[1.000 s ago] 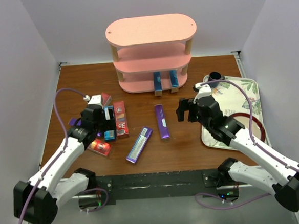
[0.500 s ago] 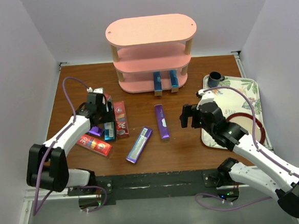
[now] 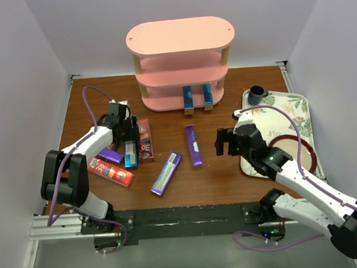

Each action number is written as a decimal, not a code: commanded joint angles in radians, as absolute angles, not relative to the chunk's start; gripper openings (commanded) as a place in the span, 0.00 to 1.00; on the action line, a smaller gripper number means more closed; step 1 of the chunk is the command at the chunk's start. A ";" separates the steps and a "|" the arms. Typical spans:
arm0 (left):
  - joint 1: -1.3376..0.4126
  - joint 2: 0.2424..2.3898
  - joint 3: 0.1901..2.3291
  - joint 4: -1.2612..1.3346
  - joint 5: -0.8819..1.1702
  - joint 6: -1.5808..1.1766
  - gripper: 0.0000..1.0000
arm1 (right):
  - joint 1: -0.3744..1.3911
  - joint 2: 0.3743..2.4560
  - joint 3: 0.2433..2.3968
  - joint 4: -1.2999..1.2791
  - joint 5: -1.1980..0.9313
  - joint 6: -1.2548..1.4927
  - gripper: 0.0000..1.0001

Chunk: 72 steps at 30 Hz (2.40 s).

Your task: Place and organize the toothpastes onto the shelf

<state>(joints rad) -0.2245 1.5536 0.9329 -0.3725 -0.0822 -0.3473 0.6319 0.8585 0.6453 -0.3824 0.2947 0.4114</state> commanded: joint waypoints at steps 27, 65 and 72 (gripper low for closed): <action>-0.160 1.523 0.905 -0.321 -0.029 -0.327 0.76 | 0.627 0.848 0.617 -0.342 0.281 0.416 0.98; -0.239 1.588 0.933 -0.364 -0.095 -0.313 0.45 | 0.629 0.859 0.598 -0.318 0.250 0.425 0.98; -0.233 1.439 0.893 -0.324 0.021 -0.307 0.34 | 0.627 0.833 0.606 -0.310 0.215 0.416 0.98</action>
